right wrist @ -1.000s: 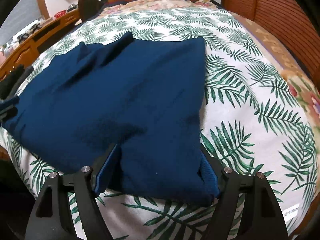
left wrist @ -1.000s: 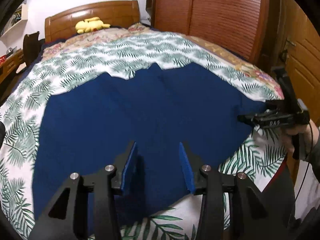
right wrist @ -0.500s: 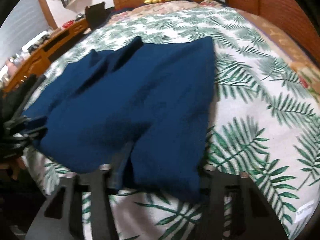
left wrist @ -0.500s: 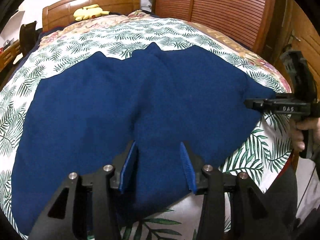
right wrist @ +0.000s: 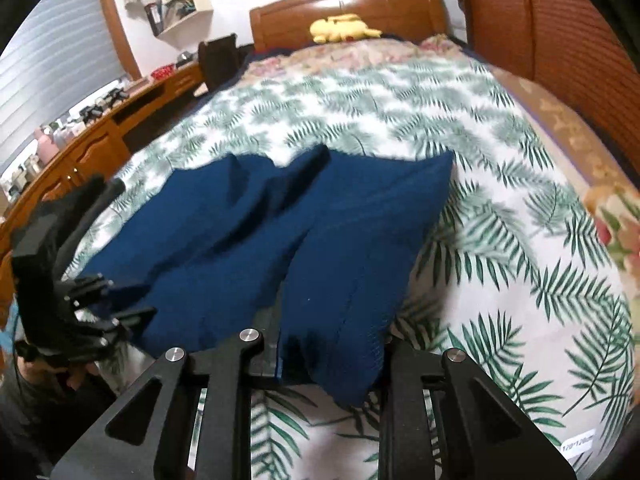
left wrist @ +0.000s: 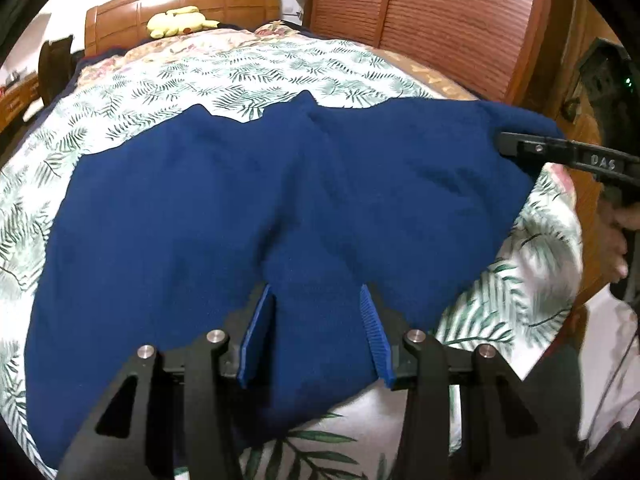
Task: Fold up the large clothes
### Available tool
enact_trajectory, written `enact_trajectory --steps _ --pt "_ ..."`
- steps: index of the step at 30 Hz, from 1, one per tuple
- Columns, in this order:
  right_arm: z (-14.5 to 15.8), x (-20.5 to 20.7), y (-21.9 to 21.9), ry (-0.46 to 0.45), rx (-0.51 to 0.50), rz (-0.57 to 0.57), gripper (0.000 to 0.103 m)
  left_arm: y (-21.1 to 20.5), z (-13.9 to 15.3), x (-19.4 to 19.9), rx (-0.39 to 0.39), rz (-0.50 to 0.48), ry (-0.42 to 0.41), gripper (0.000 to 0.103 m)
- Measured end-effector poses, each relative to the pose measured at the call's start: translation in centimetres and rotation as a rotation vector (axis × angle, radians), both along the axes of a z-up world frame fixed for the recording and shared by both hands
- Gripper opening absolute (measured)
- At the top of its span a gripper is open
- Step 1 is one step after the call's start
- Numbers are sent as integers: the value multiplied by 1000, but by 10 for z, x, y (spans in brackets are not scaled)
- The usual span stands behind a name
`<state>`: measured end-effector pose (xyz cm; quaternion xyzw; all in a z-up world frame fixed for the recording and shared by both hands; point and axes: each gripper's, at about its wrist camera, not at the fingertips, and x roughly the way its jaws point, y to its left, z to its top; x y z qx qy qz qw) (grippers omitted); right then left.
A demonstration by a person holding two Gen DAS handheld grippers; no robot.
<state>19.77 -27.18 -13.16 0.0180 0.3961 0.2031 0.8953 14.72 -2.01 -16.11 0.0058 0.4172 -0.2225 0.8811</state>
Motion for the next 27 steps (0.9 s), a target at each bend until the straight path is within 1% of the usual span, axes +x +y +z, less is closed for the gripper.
enact_trajectory --steps 4,9,12,17,20,22,27 --pt "8 1 14 -28 -49 23 19 0 8 -2 -10 -6 -24 45" --pt "19 6 21 -49 -40 43 18 -5 -6 4 25 -3 9 44" --pt "29 7 30 -72 -33 62 18 2 -1 3 15 8 1 44" --pt "48 6 54 -114 -25 103 18 35 22 -6 -7 61 -62 44" --pt "57 3 70 -137 -28 131 18 60 35 -14 -3 102 -102 44" --pt "63 2 87 -152 -30 161 17 81 44 -22 -10 144 -127 44" --pt "72 -5 132 -181 -30 241 17 124 58 -40 -36 207 -174 44"
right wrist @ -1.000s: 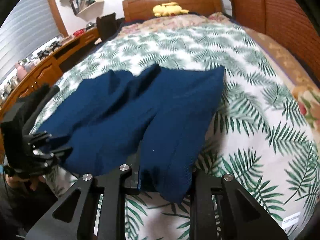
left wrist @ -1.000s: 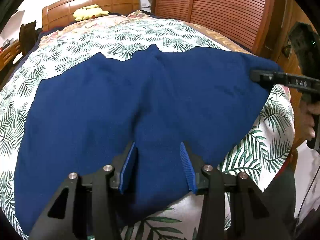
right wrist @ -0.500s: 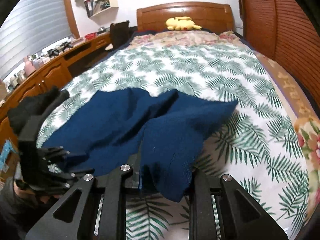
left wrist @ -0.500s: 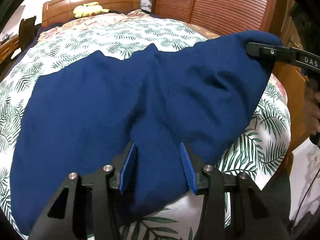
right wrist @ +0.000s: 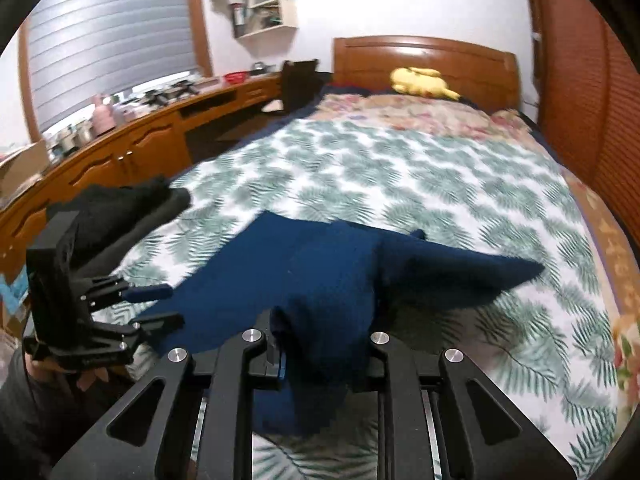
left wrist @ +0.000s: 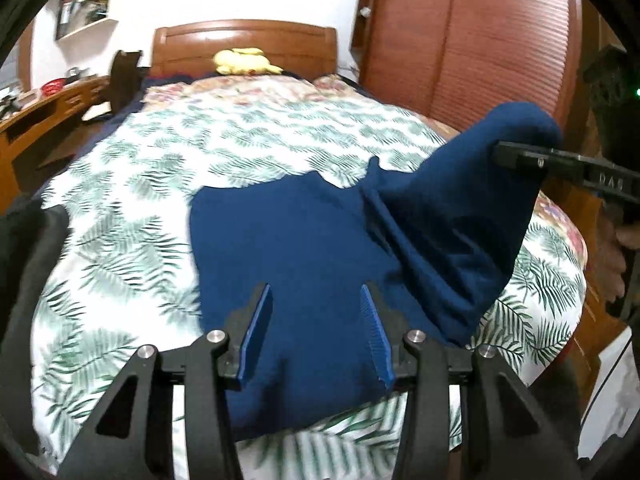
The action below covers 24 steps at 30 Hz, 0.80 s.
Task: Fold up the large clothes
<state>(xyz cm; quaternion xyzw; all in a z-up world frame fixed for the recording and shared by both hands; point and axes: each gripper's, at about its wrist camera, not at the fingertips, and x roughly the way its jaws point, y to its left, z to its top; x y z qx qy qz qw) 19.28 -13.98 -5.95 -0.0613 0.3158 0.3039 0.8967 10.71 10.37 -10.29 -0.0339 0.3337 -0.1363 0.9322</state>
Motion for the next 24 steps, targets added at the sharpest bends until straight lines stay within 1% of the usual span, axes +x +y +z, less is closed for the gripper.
enact_trajectory --steps 4,7,10,13,15,18,20,24 --pt "-1 -5 43 -3 2 77 17 35 9 -11 -12 65 -27 44" --pt "-11 -11 78 14 -6 143 17 57 14 -17 -25 109 -43 44" --pt "-31 -18 115 47 -29 203 17 72 18 -20 -43 140 -57 44" --pt "-54 -24 139 87 -69 237 18 81 20 -20 -65 152 -67 44" --pt "-69 -27 147 105 -90 243 20 83 20 -20 -64 155 -69 44" --pt "-86 -29 149 145 -90 244 21 82 20 -20 -58 154 -72 44" --pt "-92 -32 148 153 -94 232 21 81 21 -19 -56 150 -76 44" --pt "-92 -36 146 141 -99 211 22 79 22 -19 -54 146 -78 45"
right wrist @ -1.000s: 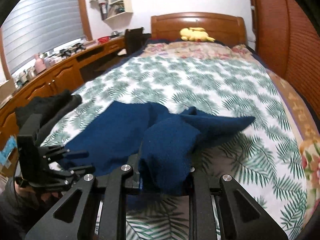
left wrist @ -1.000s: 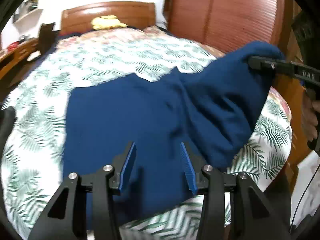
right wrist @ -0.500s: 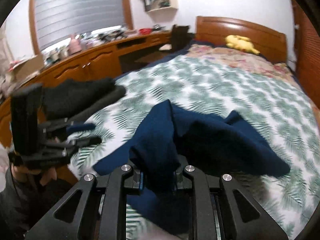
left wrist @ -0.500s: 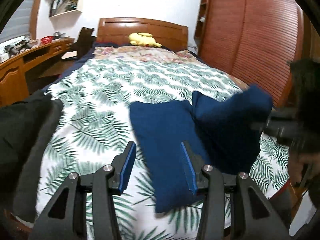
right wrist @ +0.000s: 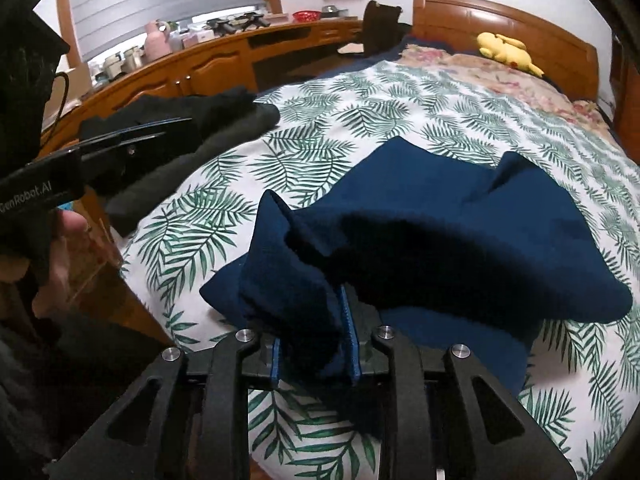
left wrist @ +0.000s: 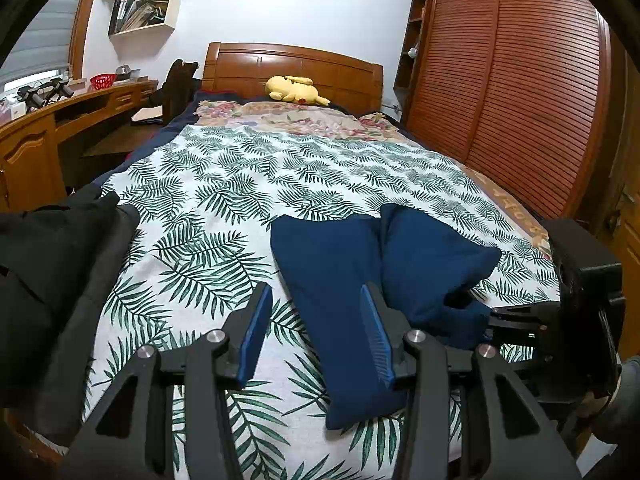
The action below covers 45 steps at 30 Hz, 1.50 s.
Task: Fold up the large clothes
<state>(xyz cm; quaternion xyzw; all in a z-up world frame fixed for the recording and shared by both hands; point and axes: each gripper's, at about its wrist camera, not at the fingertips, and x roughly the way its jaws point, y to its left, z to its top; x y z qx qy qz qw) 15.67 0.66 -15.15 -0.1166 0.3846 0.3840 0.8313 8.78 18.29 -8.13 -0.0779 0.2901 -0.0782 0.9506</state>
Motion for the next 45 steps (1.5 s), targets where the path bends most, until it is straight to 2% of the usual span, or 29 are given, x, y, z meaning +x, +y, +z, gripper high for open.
enact_trajectory --steps 2,3,4,6,9,14,23,28,32,35,38,43,45 --pt "1 -2 -2 3 -20 -2 24 0 -1 1 0 1 3 45" --pt "2 -5 -5 5 -28 0 31 0 0 1 0 1 4 45" --pt "4 -7 -9 14 -24 10 47 0 -1 2 0 1 6 45" --pt "11 -16 -21 29 8 36 62 -1 -1 1 1 0 5 45" --pt "21 -31 -39 -3 3 29 70 -2 0 0 1 -5 2 45" --pt "27 -27 -76 -40 -41 -46 71 -10 1 0 -6 -32 -5 45" --pt "8 49 -126 -89 -155 -227 71 -45 0 -6 -13 -151 -5 45" --pt "-29 96 -128 -38 -235 -273 71 -49 0 -7 16 -144 -1 45" --pt "-32 122 -129 -29 -178 -324 71 -36 1 -7 8 -104 -3 45" --pt "-15 144 -116 -52 -134 -324 71 -24 0 -9 9 -68 -3 45" --pt "4 159 -88 -95 -121 -266 71 -11 -4 -11 -5 -42 4 45" --pt "34 158 -29 -176 -90 -128 71 1 -10 -12 -12 -16 18 45" --pt "44 155 -12 -215 -101 -109 71 -1 -13 -10 -7 -19 30 45"
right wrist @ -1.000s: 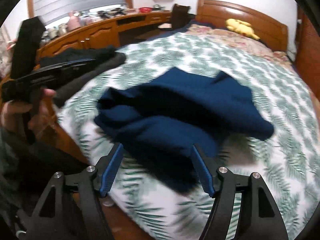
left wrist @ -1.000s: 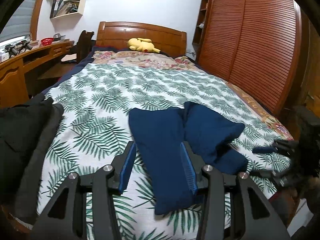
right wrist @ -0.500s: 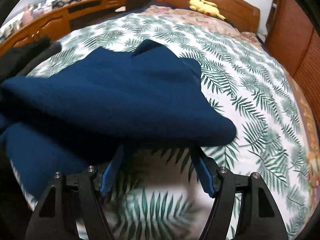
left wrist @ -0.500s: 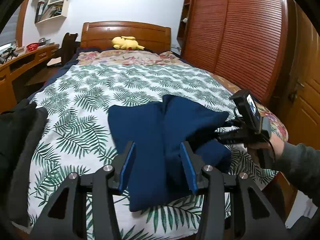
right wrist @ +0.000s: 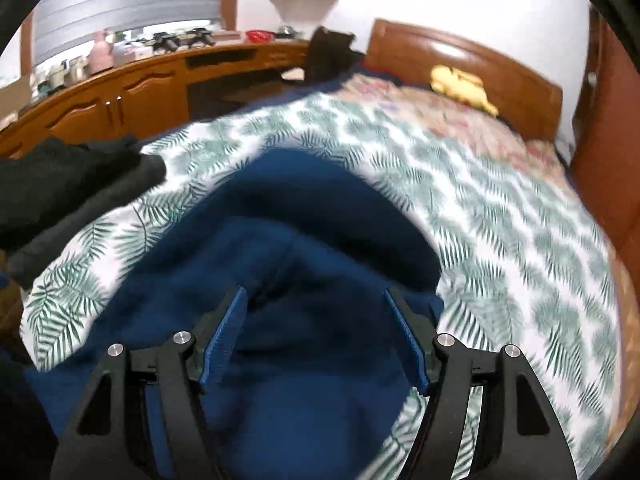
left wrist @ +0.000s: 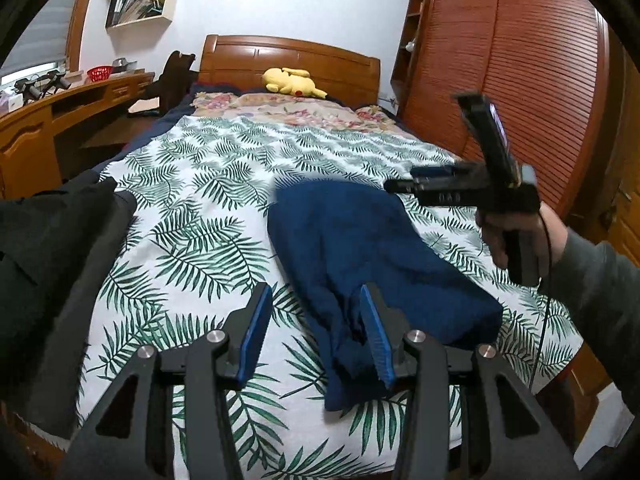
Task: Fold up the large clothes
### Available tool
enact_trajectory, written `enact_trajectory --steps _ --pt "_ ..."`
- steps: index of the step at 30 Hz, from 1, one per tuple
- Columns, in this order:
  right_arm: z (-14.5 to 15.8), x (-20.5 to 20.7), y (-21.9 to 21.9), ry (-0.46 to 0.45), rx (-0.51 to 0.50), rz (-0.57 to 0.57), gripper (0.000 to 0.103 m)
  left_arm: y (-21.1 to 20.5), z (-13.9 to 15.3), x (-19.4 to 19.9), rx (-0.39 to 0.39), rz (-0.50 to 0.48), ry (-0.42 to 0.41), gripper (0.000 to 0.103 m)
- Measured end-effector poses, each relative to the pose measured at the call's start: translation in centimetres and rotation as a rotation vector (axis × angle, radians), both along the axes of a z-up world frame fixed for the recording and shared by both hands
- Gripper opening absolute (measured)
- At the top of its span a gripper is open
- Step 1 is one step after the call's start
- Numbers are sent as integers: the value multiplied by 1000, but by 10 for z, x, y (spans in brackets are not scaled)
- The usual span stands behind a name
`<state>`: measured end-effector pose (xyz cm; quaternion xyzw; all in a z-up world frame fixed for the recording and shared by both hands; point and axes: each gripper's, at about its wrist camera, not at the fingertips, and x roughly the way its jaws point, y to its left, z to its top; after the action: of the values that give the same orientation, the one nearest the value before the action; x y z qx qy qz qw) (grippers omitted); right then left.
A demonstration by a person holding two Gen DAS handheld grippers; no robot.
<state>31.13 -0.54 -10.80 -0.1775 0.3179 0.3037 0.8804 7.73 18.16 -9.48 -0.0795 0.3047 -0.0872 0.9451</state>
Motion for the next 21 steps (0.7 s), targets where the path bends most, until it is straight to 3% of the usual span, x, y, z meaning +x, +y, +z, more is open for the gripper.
enact_trajectory --steps 5,18,21 --pt "-2 -13 2 7 3 26 71 -10 -8 8 11 -27 27 45" --pt "-61 -24 -57 164 14 -31 71 -39 -24 18 -28 -122 76 44" --pt "-72 -23 -64 190 17 -25 71 -46 -30 22 -6 -130 100 37"
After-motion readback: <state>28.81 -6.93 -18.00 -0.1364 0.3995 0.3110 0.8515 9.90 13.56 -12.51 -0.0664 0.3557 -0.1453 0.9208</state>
